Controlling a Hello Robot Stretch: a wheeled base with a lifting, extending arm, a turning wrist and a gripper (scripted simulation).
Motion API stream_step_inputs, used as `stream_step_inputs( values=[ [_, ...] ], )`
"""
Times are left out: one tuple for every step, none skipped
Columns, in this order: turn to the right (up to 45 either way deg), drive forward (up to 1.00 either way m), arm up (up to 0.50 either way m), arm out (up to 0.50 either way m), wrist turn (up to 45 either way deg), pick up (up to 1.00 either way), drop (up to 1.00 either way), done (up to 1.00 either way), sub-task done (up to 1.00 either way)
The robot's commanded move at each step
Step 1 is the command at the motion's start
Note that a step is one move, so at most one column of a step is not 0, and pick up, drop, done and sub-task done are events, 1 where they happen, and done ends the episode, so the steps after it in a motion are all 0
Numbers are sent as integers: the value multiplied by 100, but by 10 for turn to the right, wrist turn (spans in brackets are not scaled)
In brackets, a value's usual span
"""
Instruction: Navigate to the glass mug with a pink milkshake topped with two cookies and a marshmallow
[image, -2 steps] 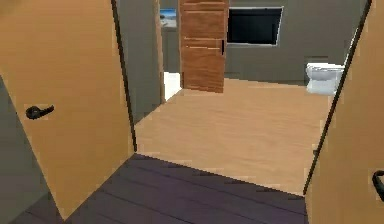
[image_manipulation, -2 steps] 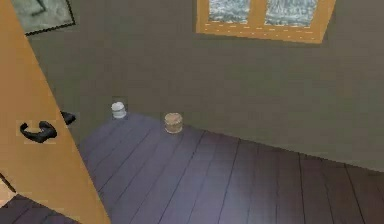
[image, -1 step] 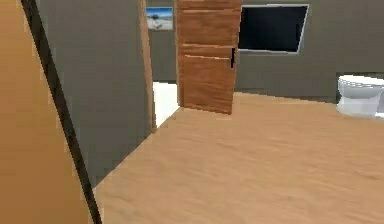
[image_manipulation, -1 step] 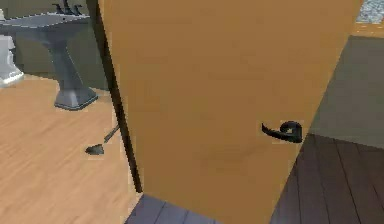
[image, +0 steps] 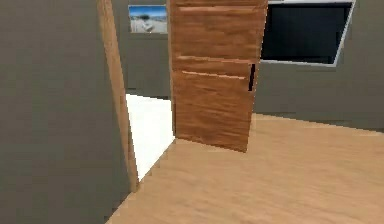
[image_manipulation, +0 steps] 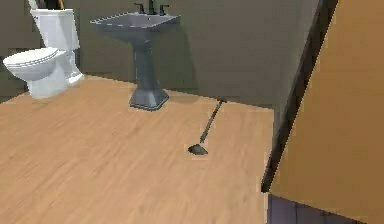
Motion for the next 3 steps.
stream_step_inputs(
  values=[
    [0, 100, 0, 0, 0, 0, 0, 0, 0],
    [0, 35, 0, 0, 0, 0, 0, 0, 0],
    [-240, 0, 0, 0, 0, 0, 0, 0, 0]
  ],
)
